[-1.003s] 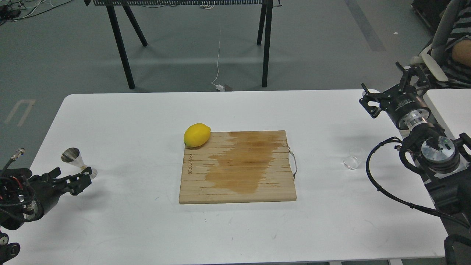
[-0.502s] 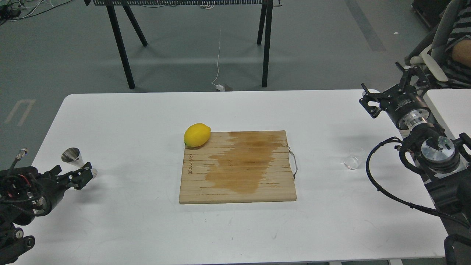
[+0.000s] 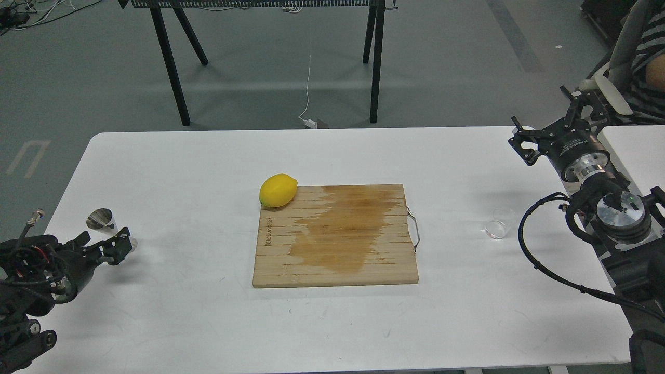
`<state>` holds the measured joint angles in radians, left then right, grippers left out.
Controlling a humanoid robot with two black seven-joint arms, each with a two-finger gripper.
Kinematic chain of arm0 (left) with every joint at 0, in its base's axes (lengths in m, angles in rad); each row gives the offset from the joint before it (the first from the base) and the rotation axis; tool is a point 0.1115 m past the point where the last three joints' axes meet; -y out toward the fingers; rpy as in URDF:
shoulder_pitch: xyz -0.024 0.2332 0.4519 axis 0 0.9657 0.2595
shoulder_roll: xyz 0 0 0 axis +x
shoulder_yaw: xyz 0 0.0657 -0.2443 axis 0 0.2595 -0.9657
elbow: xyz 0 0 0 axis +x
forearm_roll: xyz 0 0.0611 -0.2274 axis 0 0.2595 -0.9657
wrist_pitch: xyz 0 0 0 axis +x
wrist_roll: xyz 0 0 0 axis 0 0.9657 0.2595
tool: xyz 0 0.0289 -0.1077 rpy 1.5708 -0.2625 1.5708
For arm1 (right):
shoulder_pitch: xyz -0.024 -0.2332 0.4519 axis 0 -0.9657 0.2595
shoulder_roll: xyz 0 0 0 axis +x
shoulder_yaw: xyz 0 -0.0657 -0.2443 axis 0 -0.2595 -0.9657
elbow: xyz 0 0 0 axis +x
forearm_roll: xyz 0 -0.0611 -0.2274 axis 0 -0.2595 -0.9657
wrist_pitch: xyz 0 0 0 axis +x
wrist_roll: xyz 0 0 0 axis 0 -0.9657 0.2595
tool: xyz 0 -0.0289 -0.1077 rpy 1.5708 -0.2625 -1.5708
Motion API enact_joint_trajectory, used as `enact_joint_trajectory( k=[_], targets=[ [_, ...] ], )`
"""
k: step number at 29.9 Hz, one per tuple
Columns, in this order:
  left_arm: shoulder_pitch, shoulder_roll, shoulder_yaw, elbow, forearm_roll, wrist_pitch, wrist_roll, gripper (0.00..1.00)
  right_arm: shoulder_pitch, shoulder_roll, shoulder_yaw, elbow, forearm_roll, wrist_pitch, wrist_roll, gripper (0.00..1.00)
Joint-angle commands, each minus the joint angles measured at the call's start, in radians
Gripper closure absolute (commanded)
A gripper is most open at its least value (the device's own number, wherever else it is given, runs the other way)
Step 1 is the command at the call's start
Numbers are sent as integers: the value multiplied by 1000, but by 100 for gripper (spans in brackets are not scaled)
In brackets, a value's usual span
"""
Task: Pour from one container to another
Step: 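Lift the metal jigger with the left gripper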
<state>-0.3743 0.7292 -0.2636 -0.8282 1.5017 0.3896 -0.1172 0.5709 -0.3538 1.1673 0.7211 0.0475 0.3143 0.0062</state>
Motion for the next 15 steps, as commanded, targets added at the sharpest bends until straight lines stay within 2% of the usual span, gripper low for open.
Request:
enact_joint_trajectory(
  k=[1,5,10,15],
  targets=[
    [-2,-27,0,24,0,5,-2,24,0,-2,0,0,0,0,0,1],
    [-2,-53,0,55,0,5,-1,33,0,-13,0,0,0,0,0,1],
    [-3,-66,-9,83,0,5,1,51,0,-16,0,0,0,0,0,1],
    [-3,-73,-23,95,-1,0,1,60,0,-14,0,0,0,0,0,1]
  ],
)
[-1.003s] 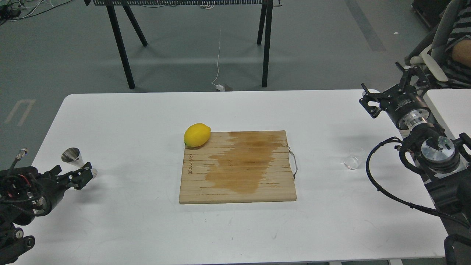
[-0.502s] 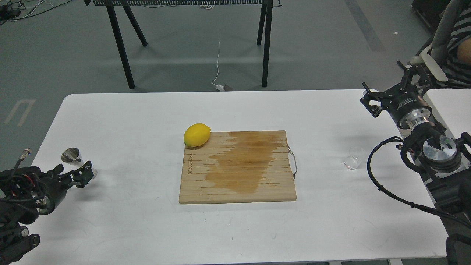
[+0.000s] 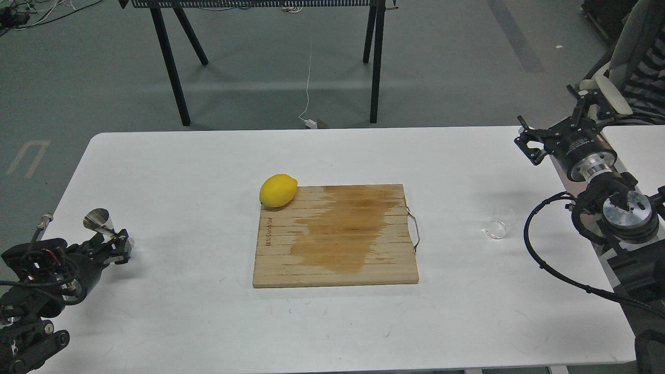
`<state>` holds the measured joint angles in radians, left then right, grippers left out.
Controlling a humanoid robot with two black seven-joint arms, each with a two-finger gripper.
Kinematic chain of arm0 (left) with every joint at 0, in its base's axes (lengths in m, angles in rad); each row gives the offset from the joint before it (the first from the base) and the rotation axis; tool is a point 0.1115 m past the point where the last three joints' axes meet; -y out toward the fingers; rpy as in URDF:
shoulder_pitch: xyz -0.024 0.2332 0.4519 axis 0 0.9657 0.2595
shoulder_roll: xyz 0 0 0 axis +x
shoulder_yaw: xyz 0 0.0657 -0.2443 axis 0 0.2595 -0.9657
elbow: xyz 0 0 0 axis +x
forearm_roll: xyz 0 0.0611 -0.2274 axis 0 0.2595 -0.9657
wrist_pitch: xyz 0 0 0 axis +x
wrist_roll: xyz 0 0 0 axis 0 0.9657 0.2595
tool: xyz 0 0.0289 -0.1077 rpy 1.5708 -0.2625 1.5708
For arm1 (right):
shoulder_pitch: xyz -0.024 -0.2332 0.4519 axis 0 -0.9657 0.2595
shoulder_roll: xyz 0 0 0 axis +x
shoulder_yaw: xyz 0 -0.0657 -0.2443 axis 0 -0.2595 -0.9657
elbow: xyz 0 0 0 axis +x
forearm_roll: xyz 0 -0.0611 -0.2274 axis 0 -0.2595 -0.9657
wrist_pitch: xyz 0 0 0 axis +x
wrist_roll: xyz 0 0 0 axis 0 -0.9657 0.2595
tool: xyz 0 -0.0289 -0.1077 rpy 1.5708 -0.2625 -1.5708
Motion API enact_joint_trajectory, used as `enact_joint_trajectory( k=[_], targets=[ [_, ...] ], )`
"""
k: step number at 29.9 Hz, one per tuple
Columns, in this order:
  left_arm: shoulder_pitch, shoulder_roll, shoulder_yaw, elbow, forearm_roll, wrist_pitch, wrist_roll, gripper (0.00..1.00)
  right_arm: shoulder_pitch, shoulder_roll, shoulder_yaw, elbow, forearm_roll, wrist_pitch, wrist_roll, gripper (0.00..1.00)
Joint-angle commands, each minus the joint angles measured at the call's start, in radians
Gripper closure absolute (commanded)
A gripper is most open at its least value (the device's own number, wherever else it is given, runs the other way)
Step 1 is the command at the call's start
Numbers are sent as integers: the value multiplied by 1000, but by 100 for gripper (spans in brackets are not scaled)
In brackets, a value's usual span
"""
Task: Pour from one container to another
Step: 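Lift the metal jigger with the left gripper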
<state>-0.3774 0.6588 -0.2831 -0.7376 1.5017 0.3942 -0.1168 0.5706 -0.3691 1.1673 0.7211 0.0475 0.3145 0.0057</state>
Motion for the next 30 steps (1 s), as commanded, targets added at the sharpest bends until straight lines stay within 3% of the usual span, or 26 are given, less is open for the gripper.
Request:
enact_joint_trajectory(
  k=[1,4,9,12,24,30],
  targets=[
    [0,-2,-4,4,-3,-5,0,63,0,1,0,0,0,0,0,1],
    [0,-2,-2,4,-21,-3,0,69,0,1,0,0,0,0,0,1],
    [0,-1,-2,4,-24,-2,0,94,2,1,0,1,0,0,0,1],
    [-1,-2,-2,3,-24,0,0,100,2,1,0,1,0,0,0,1],
    [-9,4,-5,-23,-23,49,-3,100,8,-1,0,3,0,0,0,1],
    [-53,76,-7,-109,-23,54,5,100,15,1,0,3,0,-2,0,1]
  ],
)
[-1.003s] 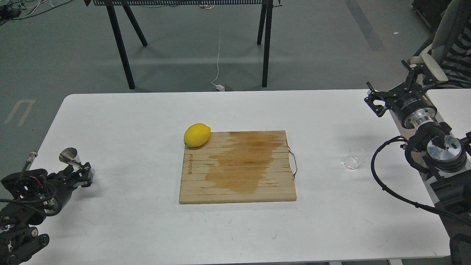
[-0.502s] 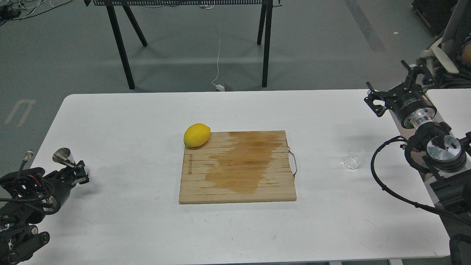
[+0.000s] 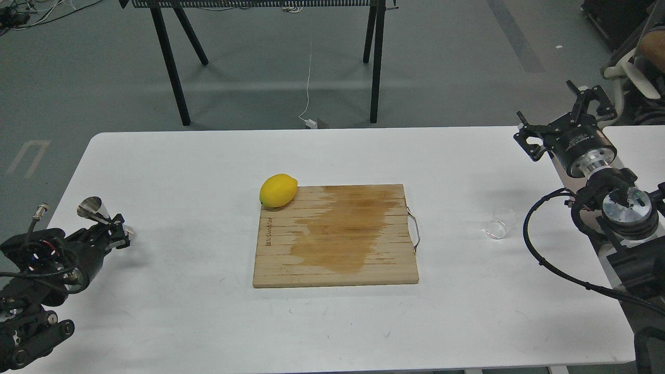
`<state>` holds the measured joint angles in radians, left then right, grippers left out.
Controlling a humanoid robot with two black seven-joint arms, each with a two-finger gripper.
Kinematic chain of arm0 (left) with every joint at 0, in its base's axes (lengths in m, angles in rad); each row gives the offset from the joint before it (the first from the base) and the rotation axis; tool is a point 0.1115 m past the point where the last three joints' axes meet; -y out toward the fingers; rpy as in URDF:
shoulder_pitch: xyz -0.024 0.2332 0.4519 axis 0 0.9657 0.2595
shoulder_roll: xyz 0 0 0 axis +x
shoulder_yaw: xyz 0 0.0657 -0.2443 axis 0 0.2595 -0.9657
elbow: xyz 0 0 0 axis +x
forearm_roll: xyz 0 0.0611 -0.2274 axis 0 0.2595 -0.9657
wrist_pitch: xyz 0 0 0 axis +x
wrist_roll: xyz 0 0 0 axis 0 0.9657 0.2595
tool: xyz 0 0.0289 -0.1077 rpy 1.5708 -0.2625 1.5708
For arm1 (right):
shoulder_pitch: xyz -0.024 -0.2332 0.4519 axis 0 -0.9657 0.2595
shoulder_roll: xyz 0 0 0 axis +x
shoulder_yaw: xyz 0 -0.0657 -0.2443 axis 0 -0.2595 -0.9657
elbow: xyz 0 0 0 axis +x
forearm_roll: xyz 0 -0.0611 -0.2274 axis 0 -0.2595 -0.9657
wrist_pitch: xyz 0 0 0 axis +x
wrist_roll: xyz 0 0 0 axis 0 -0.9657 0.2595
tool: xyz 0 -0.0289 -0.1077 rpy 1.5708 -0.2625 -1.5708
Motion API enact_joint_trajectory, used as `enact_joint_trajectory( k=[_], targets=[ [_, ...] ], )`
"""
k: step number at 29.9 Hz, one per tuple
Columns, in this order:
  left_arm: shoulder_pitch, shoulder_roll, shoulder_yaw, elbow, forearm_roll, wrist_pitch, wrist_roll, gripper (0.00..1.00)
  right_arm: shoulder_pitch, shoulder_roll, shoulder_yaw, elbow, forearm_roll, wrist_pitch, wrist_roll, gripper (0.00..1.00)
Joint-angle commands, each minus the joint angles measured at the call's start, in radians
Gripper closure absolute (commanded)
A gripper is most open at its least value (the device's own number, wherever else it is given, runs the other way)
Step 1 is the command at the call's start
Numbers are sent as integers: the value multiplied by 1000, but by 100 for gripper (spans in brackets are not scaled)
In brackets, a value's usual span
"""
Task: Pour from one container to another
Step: 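Lift the metal jigger with the left gripper, then carry the jigger with the left gripper onto the wooden board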
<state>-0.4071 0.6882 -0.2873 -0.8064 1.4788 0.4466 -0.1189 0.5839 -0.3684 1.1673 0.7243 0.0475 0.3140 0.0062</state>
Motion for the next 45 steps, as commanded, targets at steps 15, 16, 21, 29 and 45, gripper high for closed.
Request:
enact_joint_trajectory(
  k=[15,16,21,29,45],
  targets=[
    [-235,251,-1,-375,253,6,68,100,2,-40,0,-2,0,-3,-5,1],
    [-252,252,-1,-396,264,3,76,100,4,-43,0,-2,0,-3,-6,1],
    [-335,238,0,-514,357,-69,122,100,2,-73,0,-3,0,-3,-9,1],
    [-378,48,4,-614,593,-199,177,100,1,-99,-3,-6,0,-3,-15,1],
    [-380,-438,13,-496,703,-483,220,100,1,-113,-20,-5,0,-3,-15,1]
  ],
)
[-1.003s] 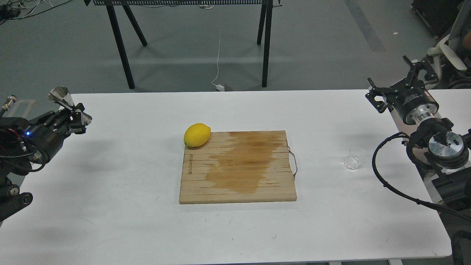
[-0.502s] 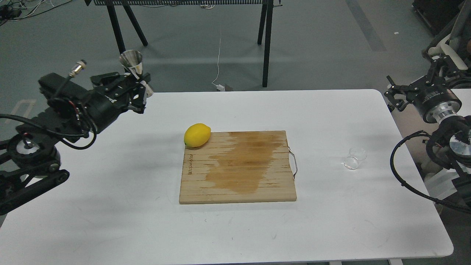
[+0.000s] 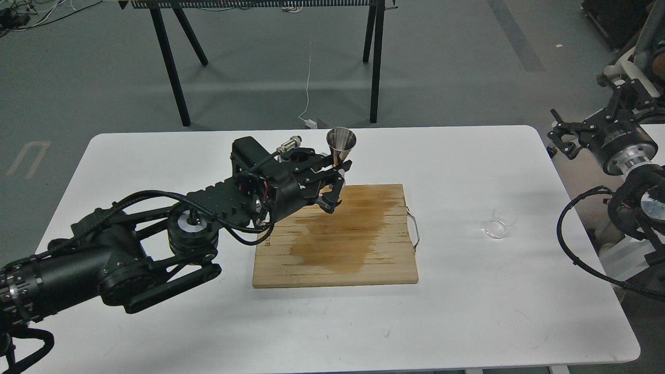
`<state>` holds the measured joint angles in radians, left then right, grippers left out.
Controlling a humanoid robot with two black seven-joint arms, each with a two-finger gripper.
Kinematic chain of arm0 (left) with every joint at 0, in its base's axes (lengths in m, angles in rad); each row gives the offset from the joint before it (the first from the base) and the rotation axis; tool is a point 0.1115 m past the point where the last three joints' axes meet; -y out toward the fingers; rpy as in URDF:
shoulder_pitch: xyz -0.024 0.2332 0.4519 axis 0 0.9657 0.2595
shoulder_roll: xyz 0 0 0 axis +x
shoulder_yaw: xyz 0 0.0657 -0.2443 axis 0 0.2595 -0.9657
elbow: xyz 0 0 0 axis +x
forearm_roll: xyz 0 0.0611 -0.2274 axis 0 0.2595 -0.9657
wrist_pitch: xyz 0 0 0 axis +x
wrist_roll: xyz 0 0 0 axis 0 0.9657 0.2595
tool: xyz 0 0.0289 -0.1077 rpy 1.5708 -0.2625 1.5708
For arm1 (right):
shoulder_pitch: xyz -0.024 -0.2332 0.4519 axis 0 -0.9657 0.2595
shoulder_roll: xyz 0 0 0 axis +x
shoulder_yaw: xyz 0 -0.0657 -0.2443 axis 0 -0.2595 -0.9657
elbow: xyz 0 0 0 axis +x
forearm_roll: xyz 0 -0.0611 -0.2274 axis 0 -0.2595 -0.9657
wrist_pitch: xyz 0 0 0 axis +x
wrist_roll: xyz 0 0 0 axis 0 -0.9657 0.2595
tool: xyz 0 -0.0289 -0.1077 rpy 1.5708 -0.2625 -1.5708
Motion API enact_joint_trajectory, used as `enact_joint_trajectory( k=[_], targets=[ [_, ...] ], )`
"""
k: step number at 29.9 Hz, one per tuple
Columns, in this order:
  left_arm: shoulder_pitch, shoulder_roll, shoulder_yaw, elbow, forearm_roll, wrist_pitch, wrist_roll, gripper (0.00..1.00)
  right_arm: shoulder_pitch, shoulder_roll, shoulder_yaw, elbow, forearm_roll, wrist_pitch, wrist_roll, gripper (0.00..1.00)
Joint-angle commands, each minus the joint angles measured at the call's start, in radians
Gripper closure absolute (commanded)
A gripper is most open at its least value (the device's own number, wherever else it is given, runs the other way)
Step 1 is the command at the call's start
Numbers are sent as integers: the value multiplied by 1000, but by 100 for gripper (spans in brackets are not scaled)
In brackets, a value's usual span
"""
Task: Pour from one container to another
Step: 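Carry the jigger with the left gripper onto the wooden board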
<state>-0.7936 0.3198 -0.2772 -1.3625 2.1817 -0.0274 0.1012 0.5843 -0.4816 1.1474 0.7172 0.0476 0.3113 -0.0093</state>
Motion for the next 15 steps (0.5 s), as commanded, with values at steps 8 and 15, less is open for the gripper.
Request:
enact_joint_trajectory(
  k=[8,15],
  targets=[
    [39,-238,13,187,0,-3,-5,100,0,0,-2,2,0,0,0,1],
    [40,-320,30,292,0,56,-12,100,-3,1,-3,2,0,2,2,1]
  ],
)
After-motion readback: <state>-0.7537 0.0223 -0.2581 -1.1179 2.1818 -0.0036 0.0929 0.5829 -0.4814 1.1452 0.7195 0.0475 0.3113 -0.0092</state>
